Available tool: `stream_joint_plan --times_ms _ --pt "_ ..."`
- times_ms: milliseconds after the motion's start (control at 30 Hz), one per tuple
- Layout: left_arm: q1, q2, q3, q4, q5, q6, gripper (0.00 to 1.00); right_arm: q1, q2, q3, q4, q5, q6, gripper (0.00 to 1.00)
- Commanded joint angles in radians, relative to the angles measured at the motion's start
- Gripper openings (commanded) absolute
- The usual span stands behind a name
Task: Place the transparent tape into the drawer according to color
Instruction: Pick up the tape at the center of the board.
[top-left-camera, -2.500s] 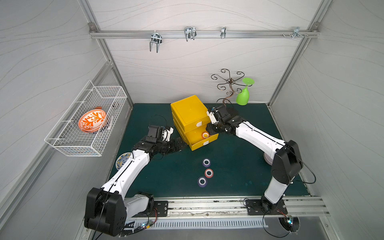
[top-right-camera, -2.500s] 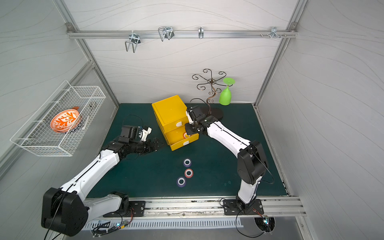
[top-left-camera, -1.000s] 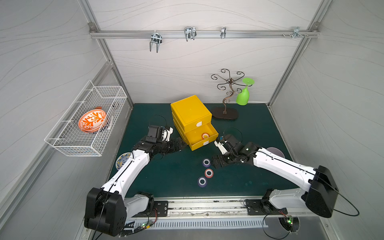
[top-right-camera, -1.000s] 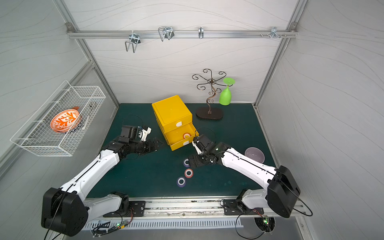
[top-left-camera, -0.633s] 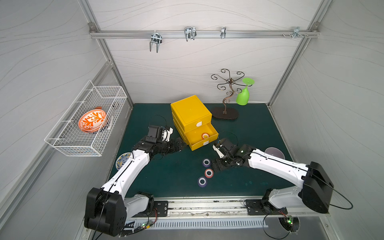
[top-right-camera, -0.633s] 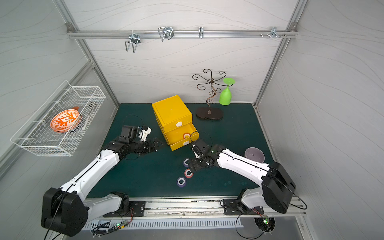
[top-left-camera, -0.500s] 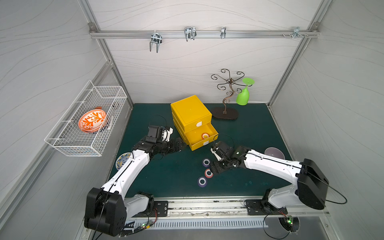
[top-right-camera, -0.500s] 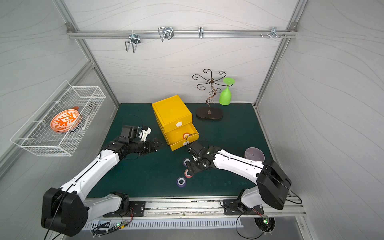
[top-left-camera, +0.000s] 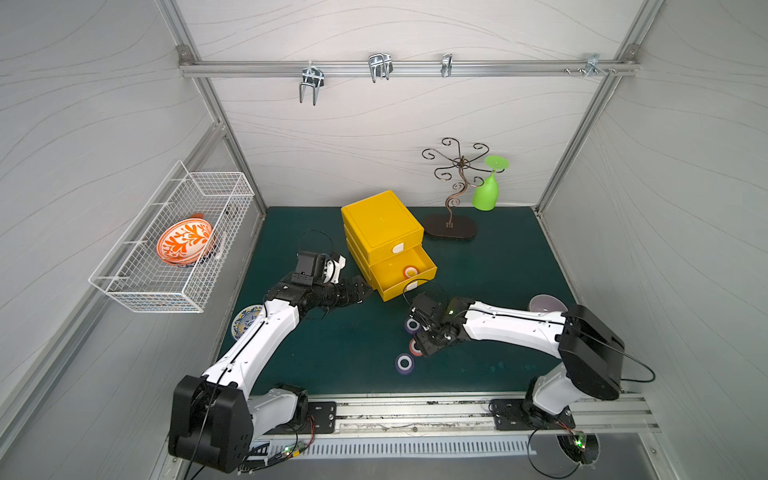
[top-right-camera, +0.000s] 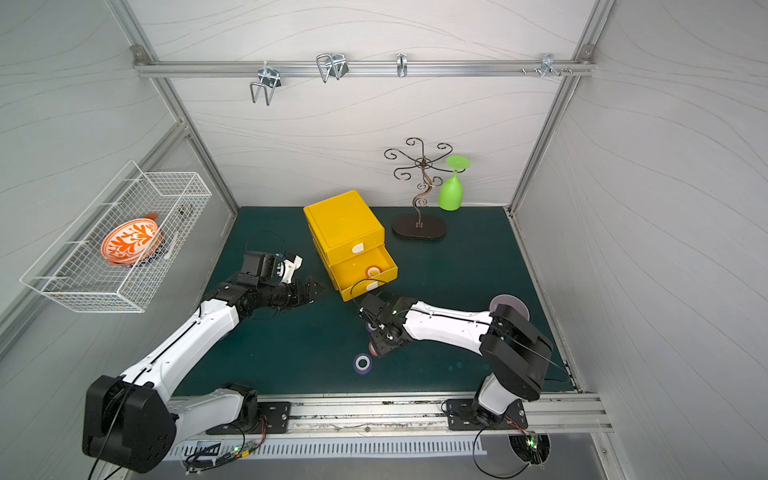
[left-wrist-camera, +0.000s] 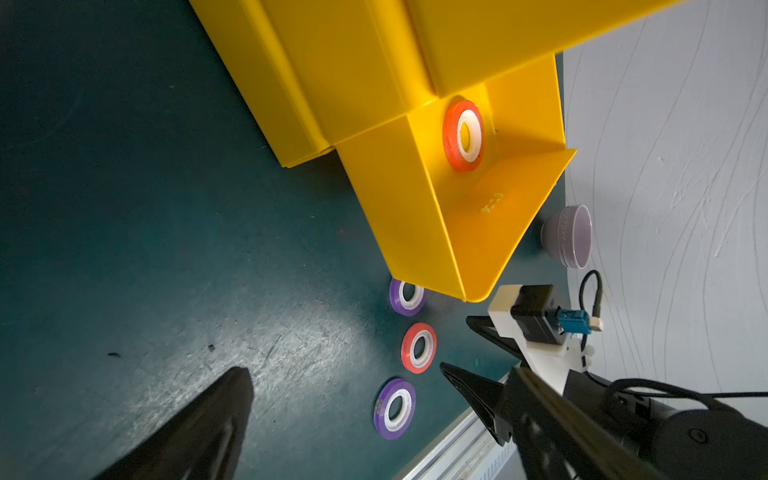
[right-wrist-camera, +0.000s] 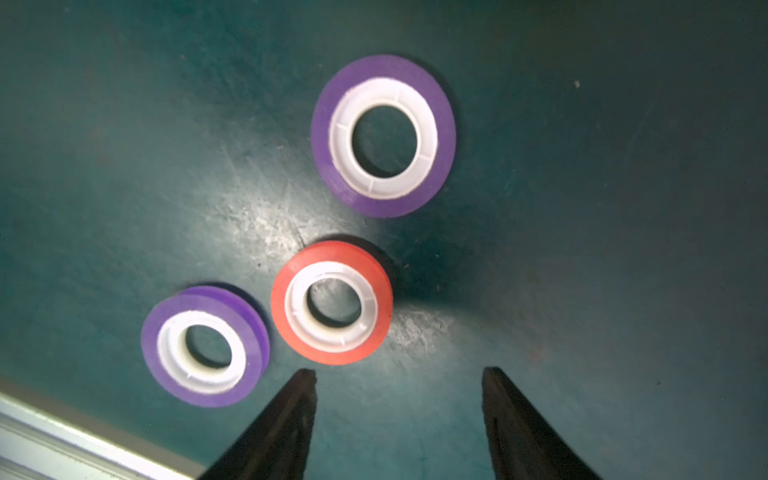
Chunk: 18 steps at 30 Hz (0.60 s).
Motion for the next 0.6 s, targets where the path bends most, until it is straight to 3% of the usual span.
stream_joint_plan --times_ms 0,567 --pt "0.005 -0.019 0.006 -0.001 -0.012 0.019 0.99 0.013 0.027 0.026 -0.033 0.035 0.014 0.64" --pt "0.005 -0.019 0.007 -0.008 -0.017 0.024 0.99 0.029 0.096 0.055 -0.012 0.053 0.032 0.53"
